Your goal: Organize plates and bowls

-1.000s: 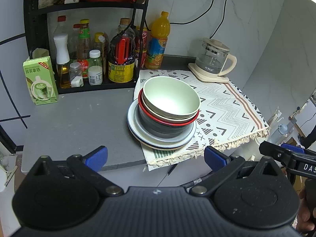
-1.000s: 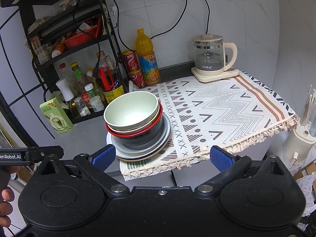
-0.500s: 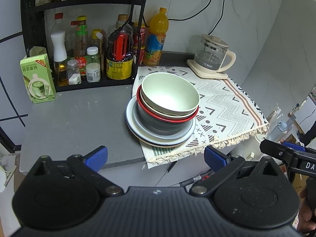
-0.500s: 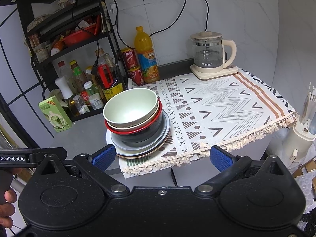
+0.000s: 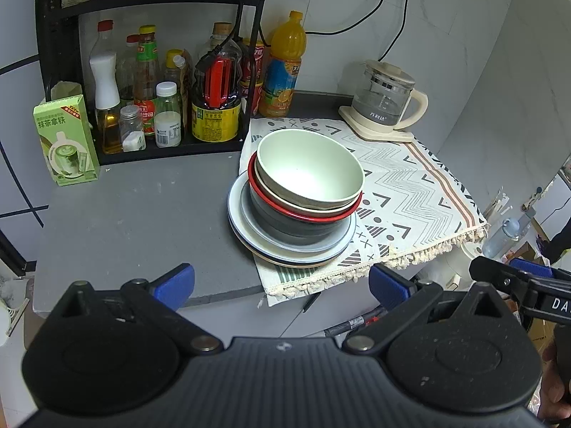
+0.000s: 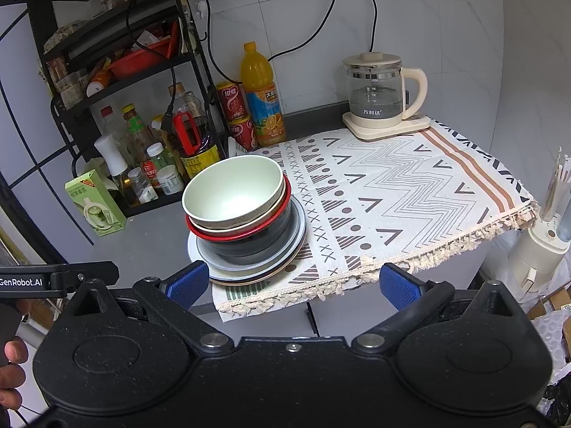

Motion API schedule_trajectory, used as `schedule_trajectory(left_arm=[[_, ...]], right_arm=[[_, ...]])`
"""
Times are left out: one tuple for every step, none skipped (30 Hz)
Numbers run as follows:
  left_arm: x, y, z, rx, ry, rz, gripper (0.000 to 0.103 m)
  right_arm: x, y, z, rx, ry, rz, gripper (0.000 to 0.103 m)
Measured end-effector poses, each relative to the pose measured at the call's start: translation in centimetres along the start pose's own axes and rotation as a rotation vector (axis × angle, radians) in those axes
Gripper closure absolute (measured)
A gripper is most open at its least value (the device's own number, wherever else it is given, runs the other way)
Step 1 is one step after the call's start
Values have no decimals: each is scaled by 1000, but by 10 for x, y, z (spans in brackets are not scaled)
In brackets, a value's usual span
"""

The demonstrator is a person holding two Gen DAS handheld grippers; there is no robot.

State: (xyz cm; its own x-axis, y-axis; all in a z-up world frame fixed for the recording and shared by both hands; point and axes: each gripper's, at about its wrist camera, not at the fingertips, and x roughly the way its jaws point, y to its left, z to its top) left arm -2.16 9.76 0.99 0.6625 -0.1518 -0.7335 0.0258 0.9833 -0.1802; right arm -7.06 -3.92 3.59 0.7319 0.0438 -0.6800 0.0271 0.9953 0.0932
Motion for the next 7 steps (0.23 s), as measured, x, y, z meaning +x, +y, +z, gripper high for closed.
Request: schedule_trajectory(left_arm=[[0,0,0,0,0,0,0],[1,0,1,-1,-1,0,0],[1,1,2,-2,0,-2,0],[2,2,2,-4,0,-3,0],[3,3,3,-6,0,-3,0],[4,4,4,-8,0,-4,0],[5,5,5,-9,0,-4,0]], right_arm=[[0,0,0,0,0,0,0],[1,0,0,-1,2,0,0],[2,0,1,-3,3,0,0],[4,1,1,-6,4,0,0],[6,2,2,-9,6,-1,0],[10,3,4,-11,10,-1,0],[12,4,6,-13,12,0,0]])
